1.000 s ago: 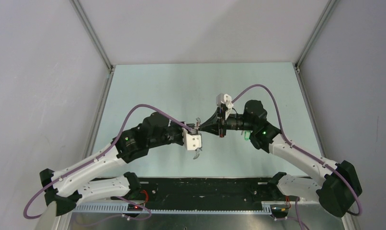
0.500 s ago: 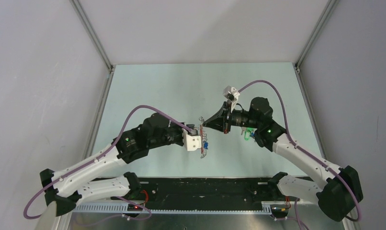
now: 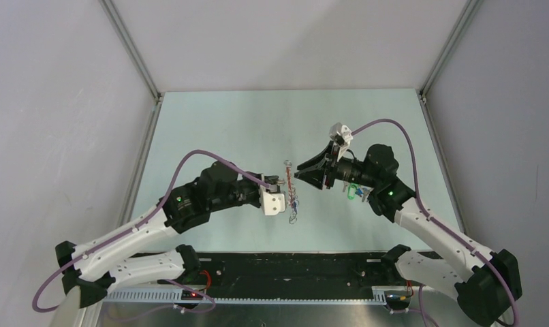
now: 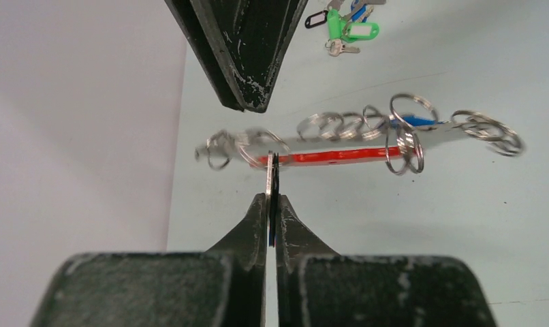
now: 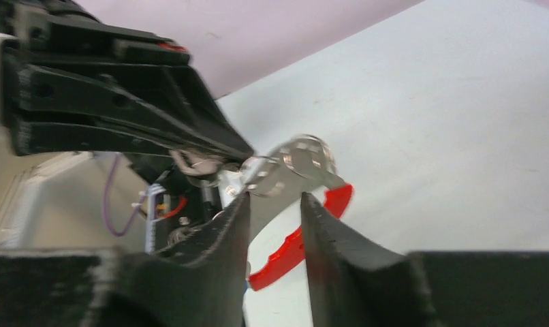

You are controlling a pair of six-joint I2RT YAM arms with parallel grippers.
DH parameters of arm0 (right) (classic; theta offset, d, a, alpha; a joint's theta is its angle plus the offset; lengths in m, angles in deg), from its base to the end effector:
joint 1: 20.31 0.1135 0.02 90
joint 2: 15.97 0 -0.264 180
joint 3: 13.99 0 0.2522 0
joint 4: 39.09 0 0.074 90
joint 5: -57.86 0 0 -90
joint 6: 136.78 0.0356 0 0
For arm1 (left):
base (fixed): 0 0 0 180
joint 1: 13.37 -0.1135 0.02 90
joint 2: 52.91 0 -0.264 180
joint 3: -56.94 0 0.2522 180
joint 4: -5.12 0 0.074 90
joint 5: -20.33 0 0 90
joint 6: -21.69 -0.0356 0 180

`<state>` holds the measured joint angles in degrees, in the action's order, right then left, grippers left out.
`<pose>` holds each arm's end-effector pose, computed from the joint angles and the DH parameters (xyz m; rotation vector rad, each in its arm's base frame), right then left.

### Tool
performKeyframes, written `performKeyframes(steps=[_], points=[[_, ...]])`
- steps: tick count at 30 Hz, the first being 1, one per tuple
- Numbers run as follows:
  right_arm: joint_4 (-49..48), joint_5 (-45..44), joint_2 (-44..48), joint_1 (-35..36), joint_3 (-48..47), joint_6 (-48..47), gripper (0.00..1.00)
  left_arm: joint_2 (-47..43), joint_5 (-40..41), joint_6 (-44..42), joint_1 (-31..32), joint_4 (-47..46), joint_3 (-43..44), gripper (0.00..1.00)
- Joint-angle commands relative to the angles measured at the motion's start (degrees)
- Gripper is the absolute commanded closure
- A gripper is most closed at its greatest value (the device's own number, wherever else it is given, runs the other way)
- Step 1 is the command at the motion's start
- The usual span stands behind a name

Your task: Remove the keys from the keyring

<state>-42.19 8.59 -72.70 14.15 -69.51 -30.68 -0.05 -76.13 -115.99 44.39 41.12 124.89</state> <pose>0.1750 0.1483 0.3322 -0.8464 1.4561 1.2218 0.1067 -0.1766 0.3506 1.5880 1.1142 -0.2262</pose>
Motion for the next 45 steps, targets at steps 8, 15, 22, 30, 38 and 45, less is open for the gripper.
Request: performKeyframes(steps=[8, 15, 22, 30, 38, 45], points=[[-1.06, 1.11, 2.58, -1.63, 1.21, -7.97, 0.55, -2.6, -1.76, -0.66, 0.47, -0.02, 0.5, 1.0], [2.48, 6.19, 4.76, 2.28, 1.33, -20.76, 0.56, -2.69, -1.94, -0.66, 0.43, -0.02, 0.49, 1.0], [6.12, 4.81, 6.02, 9.03, 1.33, -35.05, 0.58, -2.82, -2.49, -0.61, 0.47, -0.04, 0.5, 1.0], [2.64, 0.51, 4.01, 11.87, 1.34, -38.35, 0.71, -3.04, -3.09, -0.83, 0.47, -0.08, 0.3, 1.0], [0.35, -0.87, 2.78, 12.04, 1.33, -38.66, 0.66, -3.32, -3.65, -1.05, 0.45, -0.01, 0.14, 1.0], [-1.34, -0.74, 3.08, 12.04, 1.37, -38.22, 0.62, -3.47, -3.93, -1.16, 0.46, -0.05, 0.04, 1.0]])
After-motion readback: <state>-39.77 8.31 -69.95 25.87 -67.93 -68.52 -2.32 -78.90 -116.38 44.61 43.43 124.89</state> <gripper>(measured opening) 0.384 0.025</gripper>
